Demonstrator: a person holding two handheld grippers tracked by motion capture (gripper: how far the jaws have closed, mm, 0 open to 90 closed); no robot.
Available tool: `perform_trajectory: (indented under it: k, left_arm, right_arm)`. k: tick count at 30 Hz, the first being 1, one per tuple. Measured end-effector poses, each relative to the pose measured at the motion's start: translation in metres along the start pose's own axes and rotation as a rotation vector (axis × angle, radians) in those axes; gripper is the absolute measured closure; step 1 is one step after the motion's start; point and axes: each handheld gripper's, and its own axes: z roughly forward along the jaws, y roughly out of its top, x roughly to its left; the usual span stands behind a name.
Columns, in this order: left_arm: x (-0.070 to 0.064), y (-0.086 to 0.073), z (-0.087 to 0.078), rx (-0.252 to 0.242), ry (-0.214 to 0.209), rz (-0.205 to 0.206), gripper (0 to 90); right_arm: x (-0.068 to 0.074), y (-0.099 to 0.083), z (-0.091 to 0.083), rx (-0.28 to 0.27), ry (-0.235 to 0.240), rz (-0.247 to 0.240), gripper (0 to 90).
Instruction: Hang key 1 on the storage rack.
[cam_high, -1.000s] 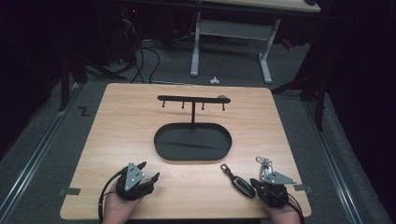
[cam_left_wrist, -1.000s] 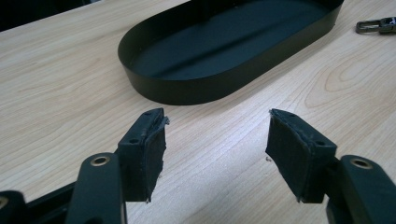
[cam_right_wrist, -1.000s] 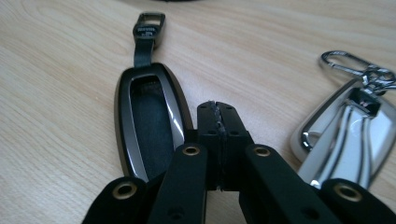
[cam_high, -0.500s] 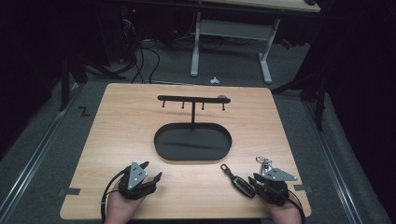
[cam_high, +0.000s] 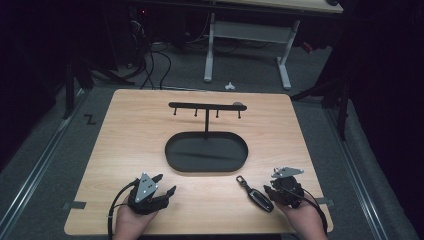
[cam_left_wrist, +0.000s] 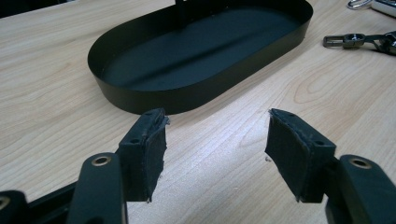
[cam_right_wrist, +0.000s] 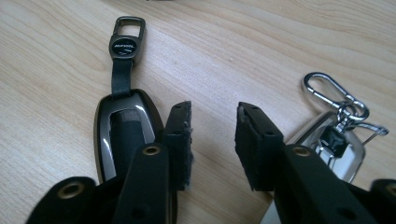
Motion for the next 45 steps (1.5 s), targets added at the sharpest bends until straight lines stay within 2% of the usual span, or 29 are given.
perform_trajectory:
  k: [4,7,12,14,17,22,25,28,30,34,39,41,42,45]
  left_arm:
    - [0.001,0.001,-0.001,-0.014,-0.027,-0.007,44.6]
    - [0.001,0.001,-0.001,-0.013,-0.024,-0.002,44.0]
    - [0.0,0.0,-0.002,-0.012,-0.014,0.0,42.5]
    - [-0.002,0.0,-0.001,-0.007,-0.007,0.012,41.1]
    - [-0.002,0.0,-0.001,-0.001,-0.002,0.022,40.3]
    - [-0.001,0.0,-0.002,-0.008,0.005,0.029,38.7]
    - [0.0,-0.001,-0.002,-0.006,0.006,0.027,38.4]
    - [0.002,-0.002,-0.002,-0.006,0.002,0.02,38.5]
    - [0.003,-0.001,-0.002,-0.006,0.0,0.019,38.5]
    - [0.002,-0.002,-0.002,-0.007,-0.004,0.02,38.6]
    - [0.002,-0.002,-0.002,-0.007,-0.009,0.022,38.9]
    - [0.002,-0.002,-0.002,-0.012,-0.016,0.015,38.5]
    - [0.004,-0.001,-0.003,-0.016,-0.028,-0.004,38.5]
    - [0.004,-0.001,-0.003,-0.018,-0.033,-0.009,38.5]
  right_arm:
    - [0.004,0.014,0.0,0.067,-0.007,-0.038,56.2]
    - [0.007,0.022,0.002,0.112,0.002,-0.066,53.3]
    - [0.01,0.029,0.003,0.153,-0.008,-0.107,52.5]
    - [0.01,0.032,0.003,0.19,-0.006,-0.108,51.6]
    - [0.008,0.035,0.003,0.212,0.001,-0.113,51.5]
    - [0.006,0.042,0.001,0.266,0.008,-0.094,47.4]
    - [0.007,0.044,0.002,0.312,0.017,-0.107,44.8]
    - [0.013,0.047,0.006,0.382,0.019,-0.167,42.3]
    - [0.015,0.048,0.007,0.4,0.017,-0.179,41.5]
    - [0.021,0.056,0.01,0.464,0.052,-0.195,39.4]
    - [0.025,0.064,0.012,0.483,0.087,-0.187,38.6]
    - [0.031,0.069,0.014,0.472,0.092,-0.218,38.4]
    - [0.032,0.071,0.015,0.472,0.099,-0.231,38.2]
    - [0.035,0.074,0.017,0.471,0.107,-0.227,38.1]
